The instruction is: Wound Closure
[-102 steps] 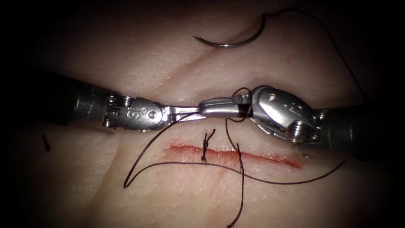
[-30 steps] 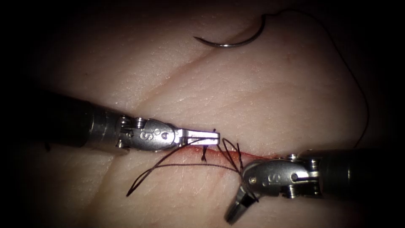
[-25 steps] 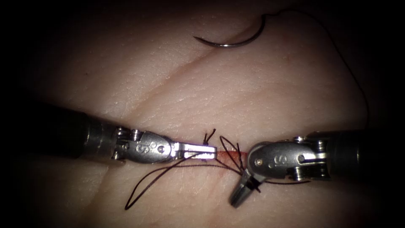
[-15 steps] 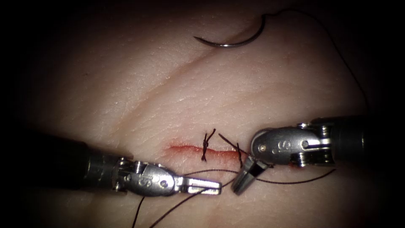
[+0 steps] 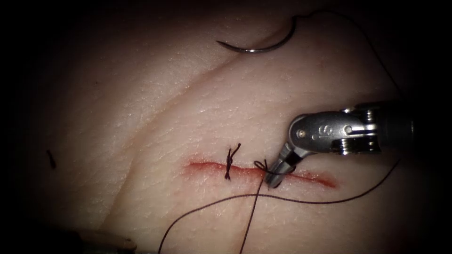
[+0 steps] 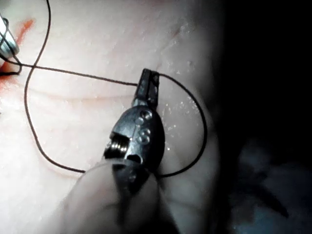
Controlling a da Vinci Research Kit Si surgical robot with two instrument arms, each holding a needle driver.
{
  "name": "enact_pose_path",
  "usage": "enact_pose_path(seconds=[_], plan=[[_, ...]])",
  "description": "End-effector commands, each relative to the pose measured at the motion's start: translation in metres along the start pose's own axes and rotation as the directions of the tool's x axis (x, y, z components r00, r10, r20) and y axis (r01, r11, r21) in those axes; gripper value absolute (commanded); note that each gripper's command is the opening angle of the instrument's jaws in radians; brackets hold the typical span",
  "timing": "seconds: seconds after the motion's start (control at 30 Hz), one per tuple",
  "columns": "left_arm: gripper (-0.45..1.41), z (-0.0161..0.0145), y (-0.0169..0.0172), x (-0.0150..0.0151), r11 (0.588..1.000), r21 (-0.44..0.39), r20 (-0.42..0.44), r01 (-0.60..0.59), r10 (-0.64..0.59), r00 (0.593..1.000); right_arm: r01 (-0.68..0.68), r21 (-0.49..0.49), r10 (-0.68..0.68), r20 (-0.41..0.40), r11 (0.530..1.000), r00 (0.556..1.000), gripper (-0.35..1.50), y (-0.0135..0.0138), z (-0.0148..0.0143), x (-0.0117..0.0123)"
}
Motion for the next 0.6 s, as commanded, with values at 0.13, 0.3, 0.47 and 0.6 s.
enact_pose_path(seconds=[0.13,0.3,0.47,0.6], plan=[[-0.45,0.0014,0.0030,0.0003,1.000,-0.011,0.010,0.001,-0.001,1.000,-0.007,-0.022,0.006,-0.006,1.000,1.000,-0.35,0.0017,-0.0001,-0.0010],[-0.45,0.0016,0.0068,0.0023,1.000,-0.030,0.013,0.007,-0.006,1.000,-0.006,-0.038,0.005,-0.013,0.999,1.000,-0.35,0.0025,-0.0007,-0.0017],[-0.45,0.0016,0.0093,0.0037,0.999,-0.043,0.011,-0.001,0.002,1.000,-0.011,-0.046,0.010,-0.012,0.999,1.000,-0.35,0.0029,-0.0011,-0.0020],[-0.45,0.0009,0.0111,0.0039,0.998,-0.056,0.016,-0.004,0.005,1.000,-0.008,-0.055,0.007,-0.014,0.998,1.000,-0.35,0.0030,-0.0011,-0.0020]])
